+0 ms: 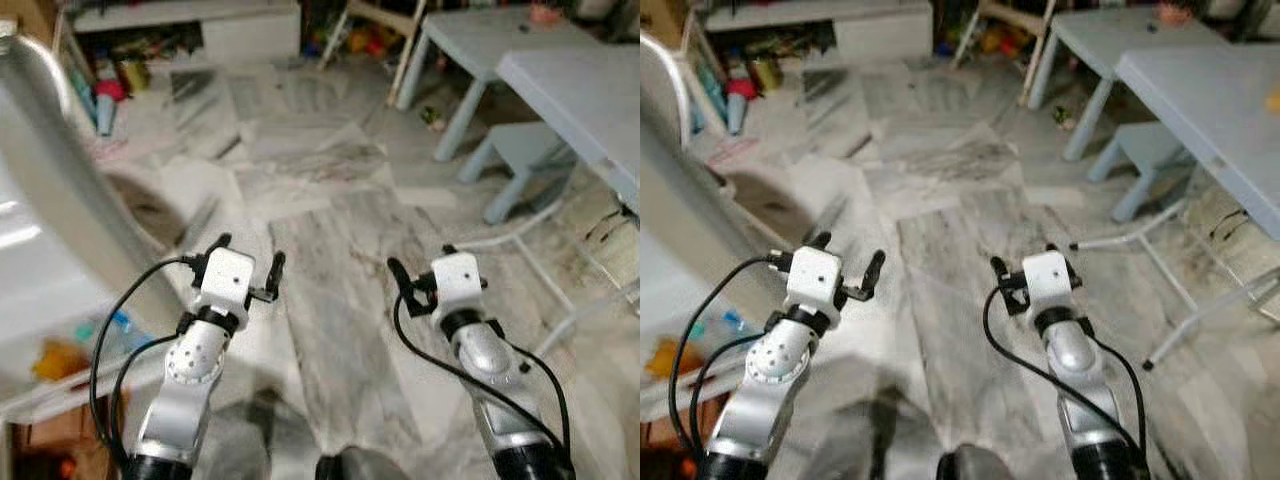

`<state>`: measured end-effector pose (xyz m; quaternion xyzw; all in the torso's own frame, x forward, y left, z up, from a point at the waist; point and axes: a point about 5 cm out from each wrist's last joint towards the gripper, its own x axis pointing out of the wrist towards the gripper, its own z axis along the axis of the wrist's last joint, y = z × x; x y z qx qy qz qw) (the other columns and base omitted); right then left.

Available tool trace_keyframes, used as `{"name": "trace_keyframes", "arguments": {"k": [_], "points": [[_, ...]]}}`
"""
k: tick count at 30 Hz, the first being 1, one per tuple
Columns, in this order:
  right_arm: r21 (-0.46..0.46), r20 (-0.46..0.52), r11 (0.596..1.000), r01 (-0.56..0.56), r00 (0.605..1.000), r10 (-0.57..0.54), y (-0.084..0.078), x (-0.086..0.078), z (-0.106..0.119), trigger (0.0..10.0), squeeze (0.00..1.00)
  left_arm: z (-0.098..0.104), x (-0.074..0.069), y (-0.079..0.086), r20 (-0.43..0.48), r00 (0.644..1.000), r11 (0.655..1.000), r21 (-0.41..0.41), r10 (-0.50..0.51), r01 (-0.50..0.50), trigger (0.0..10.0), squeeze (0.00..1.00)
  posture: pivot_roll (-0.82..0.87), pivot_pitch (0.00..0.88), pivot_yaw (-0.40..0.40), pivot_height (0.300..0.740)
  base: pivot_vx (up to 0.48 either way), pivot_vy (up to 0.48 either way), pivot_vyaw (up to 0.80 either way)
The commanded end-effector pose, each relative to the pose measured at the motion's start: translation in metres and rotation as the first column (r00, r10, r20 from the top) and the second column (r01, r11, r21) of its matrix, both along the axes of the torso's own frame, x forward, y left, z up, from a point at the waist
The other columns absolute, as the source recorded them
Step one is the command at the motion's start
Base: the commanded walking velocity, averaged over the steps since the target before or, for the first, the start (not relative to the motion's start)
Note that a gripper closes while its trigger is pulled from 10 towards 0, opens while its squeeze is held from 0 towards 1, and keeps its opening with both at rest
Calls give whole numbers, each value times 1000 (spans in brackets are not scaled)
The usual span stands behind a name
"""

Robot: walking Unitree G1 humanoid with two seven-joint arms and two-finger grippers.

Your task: Restocking fridge

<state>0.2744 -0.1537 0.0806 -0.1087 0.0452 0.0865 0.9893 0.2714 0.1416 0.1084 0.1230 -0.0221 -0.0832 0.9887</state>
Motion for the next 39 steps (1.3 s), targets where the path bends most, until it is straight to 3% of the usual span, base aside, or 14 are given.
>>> {"name": "trace_keyframes", "arguments": {"k": [1,5,18,26,31,32,36,39], "points": [[2,3,1000,8,1000,-8,0,-1,0,10000,0,-9,0,4,-46,999,999,20,28,-27,10000,0,101,162,-54,740,480,0,-800],[-19,25,998,-65,998,65,6,-5,2,10000,0,-12,2,18,-77,988,991,2,136,-136,10000,0,98,157,-53,740,317,0,259],[-9,29,994,-112,993,113,9,-5,3,10000,0,-17,-5,10,-75,983,985,0,170,-170,10000,0,97,148,-63,740,0,0,620],[-10,22,995,-101,995,101,7,-5,1,10000,0,-15,-21,25,-71,967,970,-10,243,-244,10000,0,89,141,-54,740,0,0,619],[-6,10,995,-96,995,96,7,-4,0,10000,0,-19,-32,38,-80,941,944,41,329,-327,10000,0,93,139,-55,740,0,0,351],[1,7,995,-95,995,95,6,-3,-1,10000,0,-22,-33,46,-83,919,923,64,384,-380,10000,0,93,138,-58,740,0,0,0],[8,7,995,-97,995,97,7,-3,-1,10000,0,-22,-27,59,-83,881,884,76,466,-461,10000,0,88,137,-60,740,0,0,0],[9,7,995,-97,995,97,7,-3,0,10000,0,-20,-14,76,-83,830,834,79,551,-546,10000,0,77,135,-60,740,0,0,0]]}}
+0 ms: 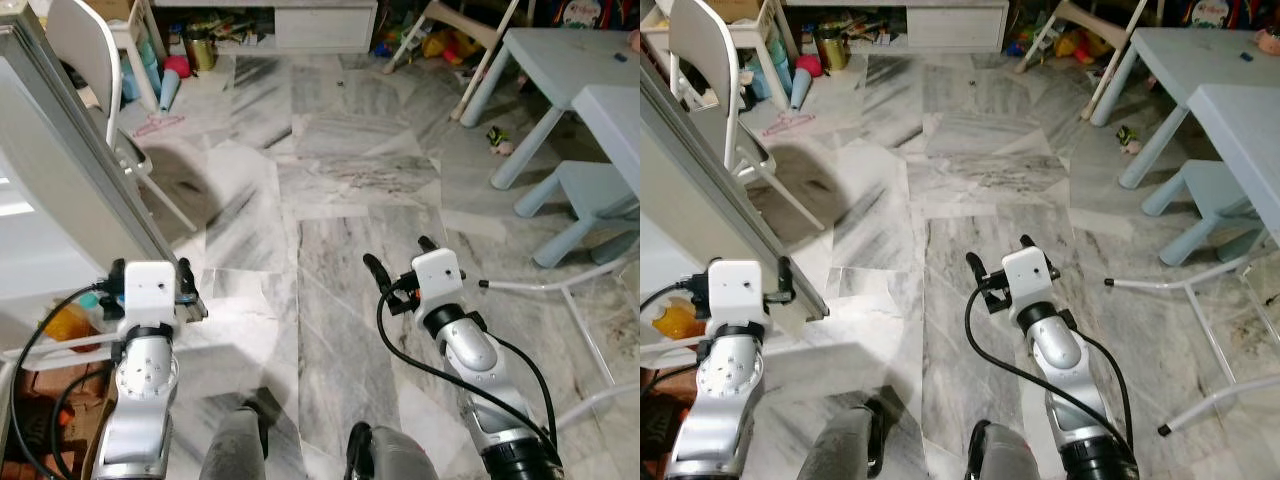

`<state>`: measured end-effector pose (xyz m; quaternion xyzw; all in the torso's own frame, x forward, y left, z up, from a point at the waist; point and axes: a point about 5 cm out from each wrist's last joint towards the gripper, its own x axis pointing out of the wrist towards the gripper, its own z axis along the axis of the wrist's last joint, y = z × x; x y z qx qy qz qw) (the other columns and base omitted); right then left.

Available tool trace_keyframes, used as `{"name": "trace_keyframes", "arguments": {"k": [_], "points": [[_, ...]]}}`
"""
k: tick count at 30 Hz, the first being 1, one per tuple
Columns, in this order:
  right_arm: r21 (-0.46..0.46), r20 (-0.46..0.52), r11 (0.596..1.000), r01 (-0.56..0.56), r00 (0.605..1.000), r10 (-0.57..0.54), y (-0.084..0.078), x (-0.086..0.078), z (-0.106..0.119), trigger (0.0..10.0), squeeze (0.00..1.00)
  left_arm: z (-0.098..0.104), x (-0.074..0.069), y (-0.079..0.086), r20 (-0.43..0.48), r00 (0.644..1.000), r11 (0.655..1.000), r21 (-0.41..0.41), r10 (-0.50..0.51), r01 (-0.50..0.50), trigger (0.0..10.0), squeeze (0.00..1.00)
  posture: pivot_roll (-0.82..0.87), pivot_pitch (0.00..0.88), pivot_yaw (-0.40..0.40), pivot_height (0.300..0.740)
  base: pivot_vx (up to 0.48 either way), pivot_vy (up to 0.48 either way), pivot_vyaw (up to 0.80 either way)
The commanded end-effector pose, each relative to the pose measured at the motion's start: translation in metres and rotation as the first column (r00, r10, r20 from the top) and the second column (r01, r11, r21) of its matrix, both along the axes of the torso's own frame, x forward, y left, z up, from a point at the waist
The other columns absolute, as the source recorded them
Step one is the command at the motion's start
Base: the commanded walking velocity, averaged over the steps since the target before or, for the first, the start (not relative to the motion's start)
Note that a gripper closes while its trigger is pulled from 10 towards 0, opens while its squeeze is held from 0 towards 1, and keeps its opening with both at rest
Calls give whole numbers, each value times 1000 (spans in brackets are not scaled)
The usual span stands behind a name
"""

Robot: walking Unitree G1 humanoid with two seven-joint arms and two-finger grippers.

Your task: Restocking fridge

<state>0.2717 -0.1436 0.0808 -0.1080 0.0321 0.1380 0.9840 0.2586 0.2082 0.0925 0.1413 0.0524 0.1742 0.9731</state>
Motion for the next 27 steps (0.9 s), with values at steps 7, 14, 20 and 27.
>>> {"name": "trace_keyframes", "arguments": {"k": [7,14,20,27], "points": [[5,-8,1000,12,1000,-12,-4,-1,0,10000,0,3,33,26,-27,995,995,-1,98,-98,10000,0,69,133,-58,740,0,0,0],[5,-9,1000,11,1000,-11,-4,0,-1,10000,0,8,73,11,-55,998,1000,-9,-8,7,10000,0,64,127,-63,740,0,0,0],[-10,-2,1000,25,1000,-25,-5,1,-1,10000,0,19,101,-40,-32,975,975,-27,-220,219,10000,0,46,119,-60,740,0,0,0],[-19,2,999,40,999,-40,-6,1,-1,10000,0,17,93,-56,24,960,960,-35,-277,278,10000,0,51,120,-55,740,0,0,0]]}}
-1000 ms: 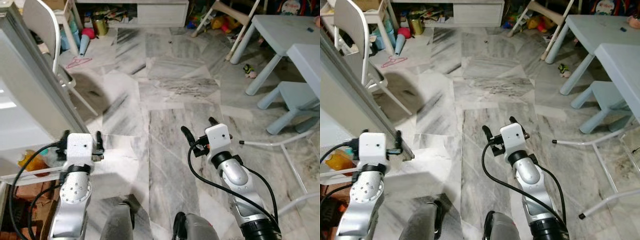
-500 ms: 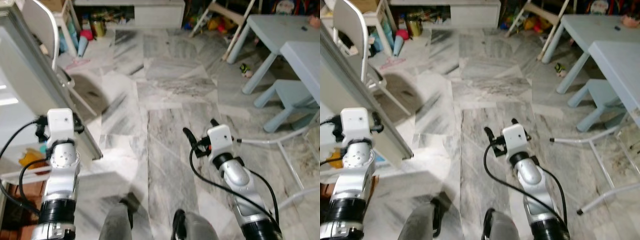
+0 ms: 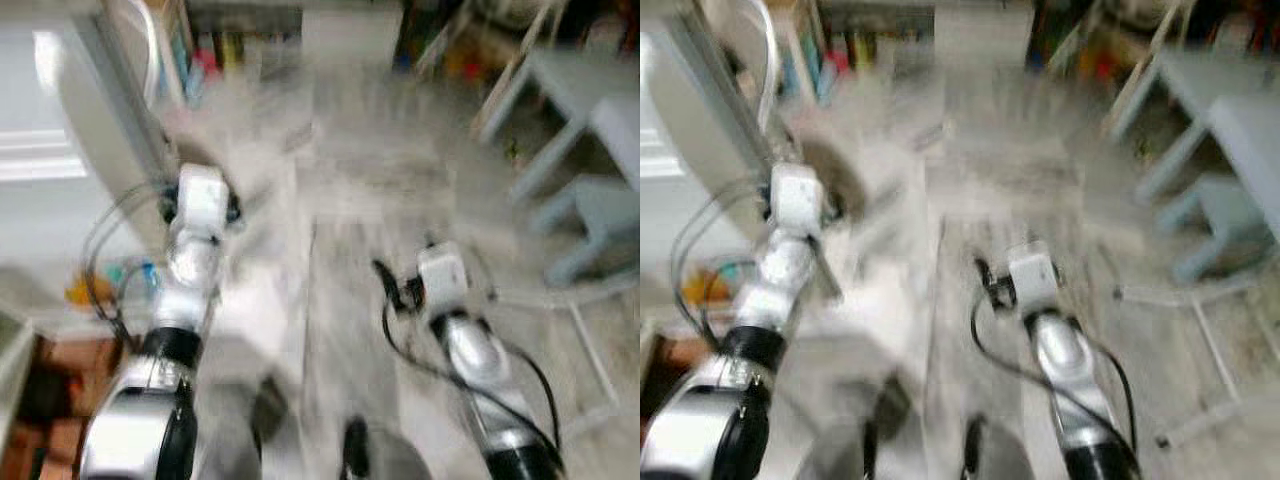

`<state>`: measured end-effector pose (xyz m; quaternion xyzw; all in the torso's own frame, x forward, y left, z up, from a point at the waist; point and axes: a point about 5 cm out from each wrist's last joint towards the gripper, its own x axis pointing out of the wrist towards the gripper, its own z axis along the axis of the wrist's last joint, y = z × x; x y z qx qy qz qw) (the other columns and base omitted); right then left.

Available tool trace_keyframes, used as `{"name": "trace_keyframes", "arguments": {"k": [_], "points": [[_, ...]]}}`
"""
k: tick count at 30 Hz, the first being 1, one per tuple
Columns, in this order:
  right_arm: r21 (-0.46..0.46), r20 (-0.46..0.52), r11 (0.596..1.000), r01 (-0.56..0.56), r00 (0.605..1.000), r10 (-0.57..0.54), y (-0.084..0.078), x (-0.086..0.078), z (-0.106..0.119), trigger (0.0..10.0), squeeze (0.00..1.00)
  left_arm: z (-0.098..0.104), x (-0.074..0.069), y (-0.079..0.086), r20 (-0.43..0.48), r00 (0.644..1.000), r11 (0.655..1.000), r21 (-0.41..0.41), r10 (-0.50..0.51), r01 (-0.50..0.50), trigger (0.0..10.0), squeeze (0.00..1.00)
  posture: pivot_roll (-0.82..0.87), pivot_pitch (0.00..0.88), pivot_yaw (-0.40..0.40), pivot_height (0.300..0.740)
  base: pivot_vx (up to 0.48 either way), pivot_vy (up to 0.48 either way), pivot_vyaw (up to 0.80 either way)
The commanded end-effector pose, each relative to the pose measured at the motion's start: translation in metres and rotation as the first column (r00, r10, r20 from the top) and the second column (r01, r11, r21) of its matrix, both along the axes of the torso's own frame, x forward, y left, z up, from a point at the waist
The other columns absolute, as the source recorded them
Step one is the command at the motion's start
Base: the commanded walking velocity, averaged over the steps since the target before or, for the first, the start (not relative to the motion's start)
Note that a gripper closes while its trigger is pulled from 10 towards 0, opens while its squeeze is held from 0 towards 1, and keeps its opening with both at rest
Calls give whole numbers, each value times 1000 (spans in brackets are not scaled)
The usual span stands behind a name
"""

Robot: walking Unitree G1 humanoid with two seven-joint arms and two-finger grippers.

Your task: Restocking fridge

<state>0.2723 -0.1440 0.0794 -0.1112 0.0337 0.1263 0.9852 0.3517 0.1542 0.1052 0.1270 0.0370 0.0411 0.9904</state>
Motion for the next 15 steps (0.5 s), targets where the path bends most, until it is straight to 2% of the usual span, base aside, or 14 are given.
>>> {"name": "trace_keyframes", "arguments": {"k": [1,3,6,7,8,12,13,14,15], "points": [[-17,3,1000,21,1000,-20,-6,0,0,10000,0,3,-2,-1,29,1000,1000,-7,-12,12,10000,0,53,120,-55,740,0,0,0],[-15,3,1000,20,1000,-20,-5,0,0,10000,0,1,-9,1,42,999,1000,-25,-7,8,10000,0,58,123,-51,740,0,0,0],[-2,-1,1000,22,1000,-22,-5,-1,-1,10000,0,0,-26,11,69,997,999,-36,23,-21,10000,0,67,126,-49,740,0,0,0],[-2,-1,1000,22,1000,-22,-5,-1,-1,10000,0,0,-26,11,69,997,999,-36,23,-21,10000,0,67,126,-49,740,0,0,0],[2,22,1000,10,1000,-10,-4,-1,2,10000,0,-2,-41,21,74,995,997,-35,67,-64,10000,0,68,128,-47,740,0,0,0],[3,37,1000,9,999,-9,-4,-3,3,10000,0,-8,-67,39,71,987,989,-34,144,-142,10000,0,72,135,-44,740,0,0,470],[5,36,1000,13,999,-13,-5,-4,3,10000,0,-10,-75,44,64,984,986,-34,167,-165,10000,0,72,137,-43,740,0,0,625],[10,31,1000,20,999,-20,-6,-4,3,10000,0,-12,-89,53,64,976,978,-18,208,-207,10000,0,72,139,-43,740,0,0,469],[12,29,1000,22,999,-22,-6,-4,2,10000,0,-13,-94,56,66,973,975,-8,221,-221,10000,0,73,139,-43,740,0,0,469]]}}
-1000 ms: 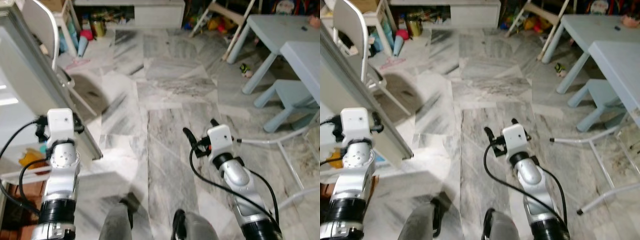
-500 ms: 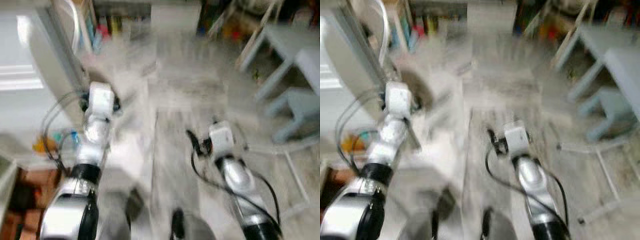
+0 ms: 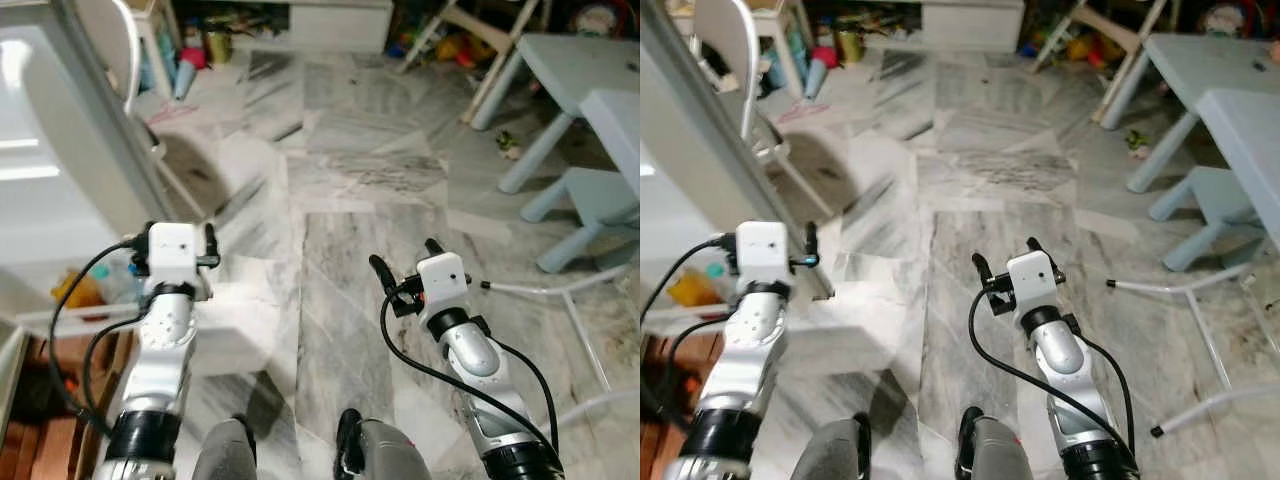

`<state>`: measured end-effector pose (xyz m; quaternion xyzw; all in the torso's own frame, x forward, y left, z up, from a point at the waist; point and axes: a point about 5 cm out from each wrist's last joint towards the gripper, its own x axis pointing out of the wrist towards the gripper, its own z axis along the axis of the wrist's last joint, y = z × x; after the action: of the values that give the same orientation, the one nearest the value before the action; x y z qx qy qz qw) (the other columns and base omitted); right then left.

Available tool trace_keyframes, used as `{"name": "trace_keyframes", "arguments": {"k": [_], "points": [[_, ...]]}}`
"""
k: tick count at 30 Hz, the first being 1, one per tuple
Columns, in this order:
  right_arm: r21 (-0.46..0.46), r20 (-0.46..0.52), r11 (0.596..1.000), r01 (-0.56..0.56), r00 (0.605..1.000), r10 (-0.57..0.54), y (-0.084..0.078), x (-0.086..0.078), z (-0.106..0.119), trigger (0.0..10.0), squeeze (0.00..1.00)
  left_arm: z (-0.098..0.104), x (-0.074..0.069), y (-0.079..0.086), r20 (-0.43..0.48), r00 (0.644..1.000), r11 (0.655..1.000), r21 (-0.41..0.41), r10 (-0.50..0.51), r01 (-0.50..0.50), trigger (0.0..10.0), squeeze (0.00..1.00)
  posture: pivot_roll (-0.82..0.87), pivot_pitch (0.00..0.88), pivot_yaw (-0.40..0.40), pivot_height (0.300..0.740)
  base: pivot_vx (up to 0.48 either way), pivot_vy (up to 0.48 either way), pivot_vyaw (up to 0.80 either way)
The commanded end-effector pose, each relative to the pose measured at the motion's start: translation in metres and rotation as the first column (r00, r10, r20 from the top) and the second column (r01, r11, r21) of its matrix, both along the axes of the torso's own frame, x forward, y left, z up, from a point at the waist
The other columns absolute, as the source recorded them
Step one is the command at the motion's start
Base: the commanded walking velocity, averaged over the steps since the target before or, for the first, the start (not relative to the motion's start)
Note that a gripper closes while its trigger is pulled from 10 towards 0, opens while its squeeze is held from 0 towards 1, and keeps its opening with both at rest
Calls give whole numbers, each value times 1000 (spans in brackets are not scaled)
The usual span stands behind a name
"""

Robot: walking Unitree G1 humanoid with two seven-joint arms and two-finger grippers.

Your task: Restocking fridge

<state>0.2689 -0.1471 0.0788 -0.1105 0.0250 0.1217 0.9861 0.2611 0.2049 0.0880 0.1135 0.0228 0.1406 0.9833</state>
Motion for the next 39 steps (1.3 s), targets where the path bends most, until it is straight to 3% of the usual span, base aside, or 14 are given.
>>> {"name": "trace_keyframes", "arguments": {"k": [1,4,8,9,21,32,39], "points": [[9,10,1000,15,1000,-15,-3,-1,3,10000,0,4,-5,6,12,999,999,22,35,-35,10000,0,73,139,-43,740,0,0,469],[14,2,1000,14,1000,-14,-4,0,2,10000,0,-2,-17,14,-15,997,997,23,74,-74,10000,0,78,142,-50,740,0,0,0],[16,-3,1000,5,1000,-5,-3,0,1,10000,0,-5,-18,21,-34,994,994,10,108,-108,10000,0,77,141,-58,740,248,0,0],[18,-4,1000,-1,1000,1,-3,0,1,10000,0,-2,-9,21,-24,994,995,13,104,-103,10000,0,73,137,-60,740,289,0,0],[18,-4,1000,-1,1000,1,-3,1,1,10000,0,13,24,16,14,996,996,-8,94,-94,10000,0,55,125,-53,740,347,21,0],[21,-5,1000,-3,1000,3,-2,2,1,10000,0,17,36,18,35,995,995,-2,97,-97,10000,0,61,123,-57,740,335,266,0],[22,-6,1000,-3,1000,3,-2,3,1,10000,0,17,40,16,36,995,996,-5,92,-92,10000,0,60,125,-58,740,120,0,0]]}}
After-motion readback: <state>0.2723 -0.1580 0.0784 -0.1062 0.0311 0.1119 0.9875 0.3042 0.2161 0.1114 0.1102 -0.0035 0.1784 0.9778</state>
